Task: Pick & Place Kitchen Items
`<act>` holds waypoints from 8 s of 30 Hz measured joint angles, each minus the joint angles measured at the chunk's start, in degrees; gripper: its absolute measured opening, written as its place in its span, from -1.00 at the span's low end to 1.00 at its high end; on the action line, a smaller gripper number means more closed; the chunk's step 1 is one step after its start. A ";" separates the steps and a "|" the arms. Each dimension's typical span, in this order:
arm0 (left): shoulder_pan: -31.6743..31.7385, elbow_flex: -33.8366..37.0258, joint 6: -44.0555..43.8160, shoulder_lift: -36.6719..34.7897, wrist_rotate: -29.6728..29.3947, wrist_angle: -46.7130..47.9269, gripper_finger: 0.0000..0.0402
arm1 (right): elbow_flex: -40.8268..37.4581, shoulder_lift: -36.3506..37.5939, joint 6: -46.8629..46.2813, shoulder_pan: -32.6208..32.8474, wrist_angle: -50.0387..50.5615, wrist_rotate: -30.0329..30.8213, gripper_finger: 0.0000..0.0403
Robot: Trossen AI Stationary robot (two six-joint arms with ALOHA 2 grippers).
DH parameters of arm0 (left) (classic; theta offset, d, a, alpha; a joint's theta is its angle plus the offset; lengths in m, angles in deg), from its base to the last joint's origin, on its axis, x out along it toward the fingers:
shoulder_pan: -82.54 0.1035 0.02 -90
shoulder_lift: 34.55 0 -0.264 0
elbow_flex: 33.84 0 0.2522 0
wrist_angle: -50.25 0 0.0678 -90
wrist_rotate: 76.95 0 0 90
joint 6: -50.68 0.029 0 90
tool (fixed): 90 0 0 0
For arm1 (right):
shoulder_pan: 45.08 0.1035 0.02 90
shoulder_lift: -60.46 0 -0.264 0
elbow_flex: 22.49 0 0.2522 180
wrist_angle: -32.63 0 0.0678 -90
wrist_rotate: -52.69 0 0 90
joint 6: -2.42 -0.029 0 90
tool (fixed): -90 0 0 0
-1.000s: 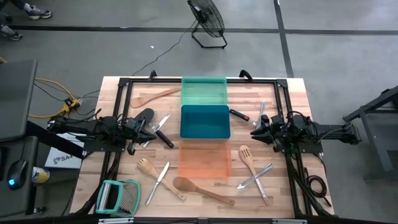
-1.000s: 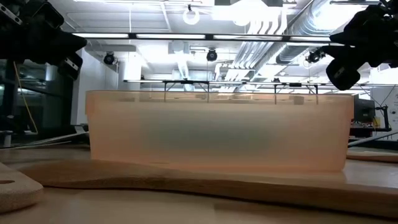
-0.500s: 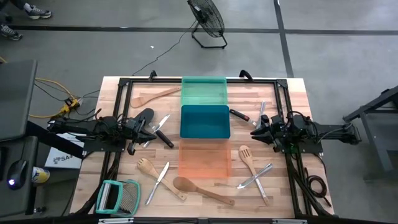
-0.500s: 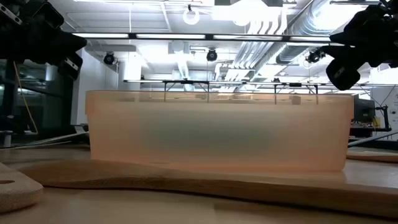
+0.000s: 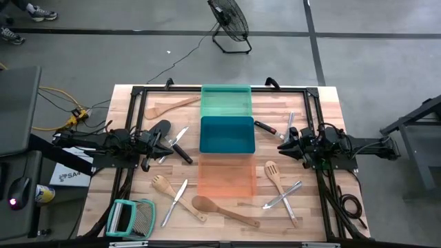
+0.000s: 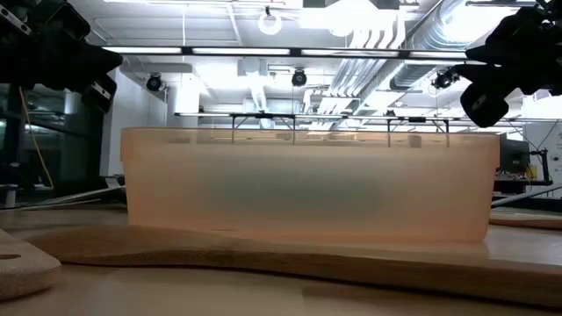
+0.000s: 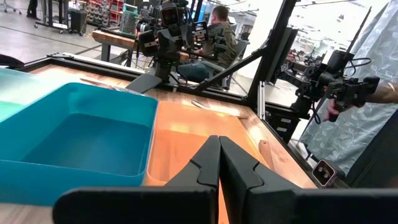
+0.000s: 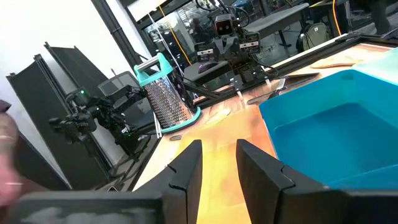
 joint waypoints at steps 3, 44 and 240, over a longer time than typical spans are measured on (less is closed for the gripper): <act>0.01 0.00 0.00 -0.01 -0.01 0.00 -1.00 | -0.08 0.00 -0.05 0.00 -0.49 2.22 -0.55; 0.02 0.00 0.00 -0.02 0.00 0.00 -1.00 | 28.10 -28.15 -42.01 -10.05 41.02 30.94 -0.55; 0.01 0.00 0.00 -0.01 0.00 0.00 -1.00 | 61.11 -95.43 -8.27 7.74 15.23 -0.93 -0.88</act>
